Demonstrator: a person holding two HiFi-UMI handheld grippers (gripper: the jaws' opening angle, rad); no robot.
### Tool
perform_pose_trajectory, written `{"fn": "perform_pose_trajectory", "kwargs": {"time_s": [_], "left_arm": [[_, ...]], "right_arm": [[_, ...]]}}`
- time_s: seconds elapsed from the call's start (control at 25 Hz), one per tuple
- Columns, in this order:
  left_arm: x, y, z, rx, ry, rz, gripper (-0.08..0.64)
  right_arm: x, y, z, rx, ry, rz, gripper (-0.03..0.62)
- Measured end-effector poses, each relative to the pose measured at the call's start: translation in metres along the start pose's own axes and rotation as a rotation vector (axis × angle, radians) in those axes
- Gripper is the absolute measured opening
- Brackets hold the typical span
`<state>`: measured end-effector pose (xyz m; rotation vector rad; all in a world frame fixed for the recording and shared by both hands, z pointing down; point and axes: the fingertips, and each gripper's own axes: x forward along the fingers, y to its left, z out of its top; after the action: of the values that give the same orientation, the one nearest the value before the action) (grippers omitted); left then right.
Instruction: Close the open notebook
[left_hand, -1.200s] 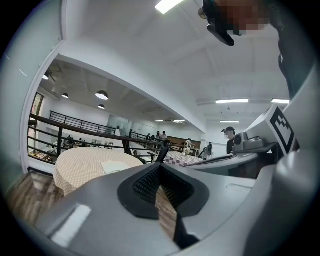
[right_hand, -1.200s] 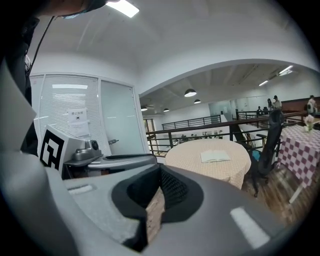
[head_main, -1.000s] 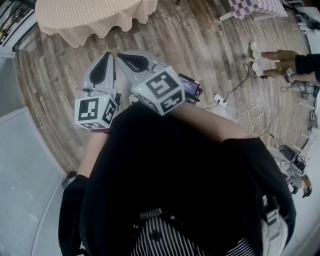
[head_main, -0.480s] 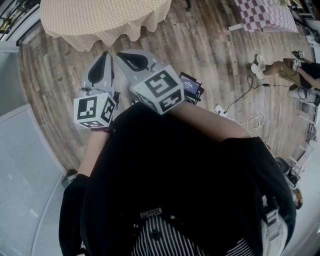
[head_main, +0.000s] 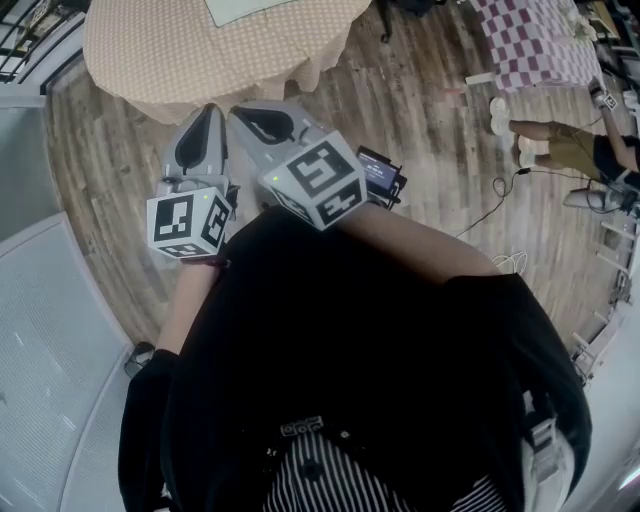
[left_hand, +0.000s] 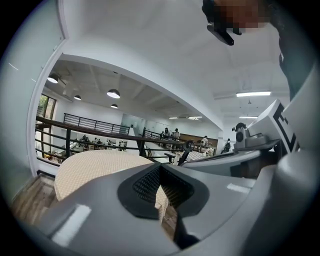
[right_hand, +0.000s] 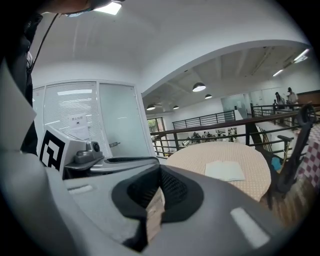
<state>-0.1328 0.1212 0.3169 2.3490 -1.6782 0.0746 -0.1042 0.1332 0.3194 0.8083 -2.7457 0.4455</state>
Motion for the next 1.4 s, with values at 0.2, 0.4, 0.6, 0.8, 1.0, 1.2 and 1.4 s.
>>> {"fn": "perform_pose_trajectory", "kwargs": {"time_s": [0.2, 0.4, 0.6, 0.8, 1.0, 1.2, 1.4], "left_arm": [[0.049, -0.001, 0.014, 0.018, -0.004, -0.012, 0.001], [0.099, -0.007, 0.025, 0.032, -0.002, -0.017, 0.002], [0.131, -0.009, 0.023, 0.027, 0.008, -0.027, 0.002], [0.143, 0.005, 0.027, 0.025, 0.000, -0.018, 0.002], [0.161, 0.020, 0.039, 0.033, 0.002, -0.044, 0.002], [0.199, 0.036, 0.051, 0.051, -0.002, -0.083, 0.002], [0.231, 0.063, 0.067, 0.065, -0.010, -0.129, 0.002]], "right_arm": [[0.011, -0.046, 0.019, 0.003, -0.016, -0.004, 0.002], [0.017, -0.097, 0.036, 0.010, -0.035, -0.012, 0.000], [0.027, -0.122, 0.034, 0.001, -0.022, -0.002, 0.002], [0.038, -0.131, 0.037, 0.000, -0.020, 0.000, 0.002], [0.056, -0.148, 0.052, 0.016, -0.028, -0.028, 0.001], [0.079, -0.176, 0.068, 0.019, -0.046, -0.056, 0.001], [0.111, -0.199, 0.087, 0.026, -0.055, -0.100, 0.002]]}}
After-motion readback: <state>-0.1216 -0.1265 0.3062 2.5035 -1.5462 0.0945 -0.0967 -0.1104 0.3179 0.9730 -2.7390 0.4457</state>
